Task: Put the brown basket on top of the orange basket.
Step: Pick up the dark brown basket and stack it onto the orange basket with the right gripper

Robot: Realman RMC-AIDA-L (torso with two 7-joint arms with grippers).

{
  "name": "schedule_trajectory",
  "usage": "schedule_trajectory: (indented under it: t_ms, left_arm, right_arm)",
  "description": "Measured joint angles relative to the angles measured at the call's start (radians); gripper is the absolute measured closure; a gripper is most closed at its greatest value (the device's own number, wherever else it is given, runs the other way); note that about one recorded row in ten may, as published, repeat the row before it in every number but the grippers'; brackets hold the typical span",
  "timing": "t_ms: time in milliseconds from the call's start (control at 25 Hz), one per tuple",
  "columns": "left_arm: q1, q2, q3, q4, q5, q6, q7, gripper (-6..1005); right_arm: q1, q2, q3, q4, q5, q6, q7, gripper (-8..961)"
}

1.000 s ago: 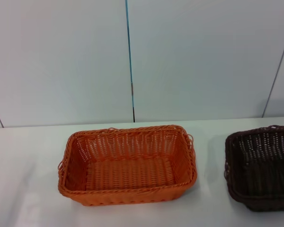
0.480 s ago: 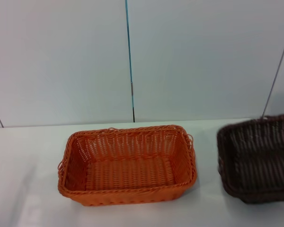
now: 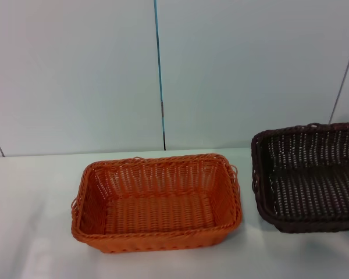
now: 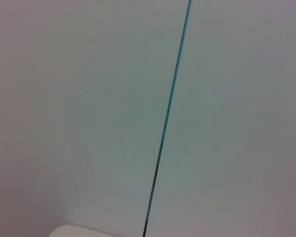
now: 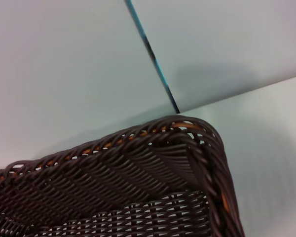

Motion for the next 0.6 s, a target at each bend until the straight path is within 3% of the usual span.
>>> schedule_trajectory:
  t_ms: [360, 600]
  left_arm:
    - [0.009, 0.000, -0.010, 0.002, 0.000, -0.001, 0.001, 91]
    - [0.003, 0.001, -0.011, 0.004, 0.000, -0.017, 0.011, 90]
  right_arm:
    - [-0.014, -0.004, 0.037, 0.020, 0.093, 0.019, 0.005, 812]
    - [0.011, 0.030, 0.022, 0.016, 0.096, -0.012, 0.012, 811]
